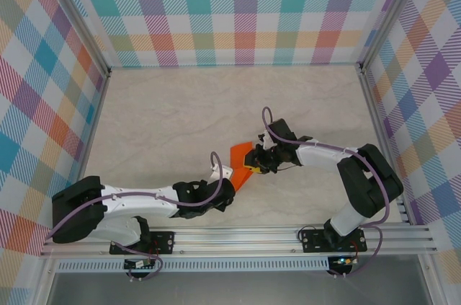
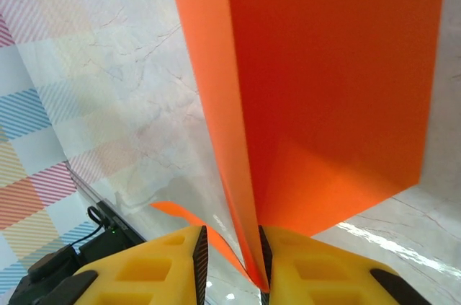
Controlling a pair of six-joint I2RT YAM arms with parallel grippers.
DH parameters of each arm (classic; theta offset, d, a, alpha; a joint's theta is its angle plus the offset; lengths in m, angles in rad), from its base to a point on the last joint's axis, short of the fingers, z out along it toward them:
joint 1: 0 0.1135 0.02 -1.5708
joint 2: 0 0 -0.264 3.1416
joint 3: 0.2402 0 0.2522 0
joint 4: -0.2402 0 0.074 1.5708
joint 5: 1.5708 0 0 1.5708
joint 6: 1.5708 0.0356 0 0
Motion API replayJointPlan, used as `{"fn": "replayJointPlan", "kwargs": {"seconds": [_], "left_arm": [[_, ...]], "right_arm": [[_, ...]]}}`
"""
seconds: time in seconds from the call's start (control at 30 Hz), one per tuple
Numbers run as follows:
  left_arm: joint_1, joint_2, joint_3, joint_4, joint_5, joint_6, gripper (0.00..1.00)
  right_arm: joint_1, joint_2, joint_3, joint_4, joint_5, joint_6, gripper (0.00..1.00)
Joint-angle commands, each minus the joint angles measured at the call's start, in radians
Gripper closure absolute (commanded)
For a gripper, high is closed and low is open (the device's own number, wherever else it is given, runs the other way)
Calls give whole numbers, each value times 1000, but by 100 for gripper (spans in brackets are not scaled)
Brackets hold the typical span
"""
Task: Fold a paper plane with a square sheet of paper (pick it up from the middle)
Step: Fourth fold the wing at the center of the table.
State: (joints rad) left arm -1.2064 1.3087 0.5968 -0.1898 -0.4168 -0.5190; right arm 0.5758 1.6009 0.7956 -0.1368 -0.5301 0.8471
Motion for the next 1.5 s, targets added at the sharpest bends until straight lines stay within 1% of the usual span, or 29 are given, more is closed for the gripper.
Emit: {"fn": "replayJointPlan", "kwargs": {"seconds": [0.0, 0.07, 0.2, 0.27, 0.37, 0.5, 0.67, 0.8, 0.9, 1.0, 1.1, 1.27, 1.47], "left_arm": [[46, -33, -4, 7, 54, -8, 86], [71, -44, -3, 12, 82, -12, 82], [127, -73, -2, 8, 137, -35, 80], [158, -93, -8, 9, 171, -51, 79], [181, -132, -23, 17, 207, -65, 78], [191, -162, -26, 13, 236, -73, 75], [191, -163, -29, 30, 288, -60, 70], [191, -163, -34, 40, 300, -34, 59], [191, -151, -32, 47, 307, -20, 52], [191, -126, -20, 57, 329, -7, 49], [189, -108, -3, 50, 315, -6, 48], [188, -126, 12, 37, 282, 0, 46], [180, -97, 47, -1, 238, 49, 44]], "right_arm": [[1, 53, 52, 8, -62, -57, 73], [6, 75, 65, 6, -65, -80, 74], [9, 96, 85, -15, -50, -92, 87], [9, 81, 64, 17, -33, -55, 91], [13, 49, 3, 104, 6, 63, 98], [32, -9, -69, 192, 89, 211, 98], [109, -77, -100, 215, 216, 345, 98], [158, -99, -102, 225, 274, 409, 97], [164, -101, -93, 218, 284, 419, 97], [164, -115, -80, 192, 302, 407, 97], [155, -132, -35, 131, 301, 371, 97], [141, -148, 10, 62, 281, 351, 96], [141, -113, 23, 79, 264, 370, 96]]}}
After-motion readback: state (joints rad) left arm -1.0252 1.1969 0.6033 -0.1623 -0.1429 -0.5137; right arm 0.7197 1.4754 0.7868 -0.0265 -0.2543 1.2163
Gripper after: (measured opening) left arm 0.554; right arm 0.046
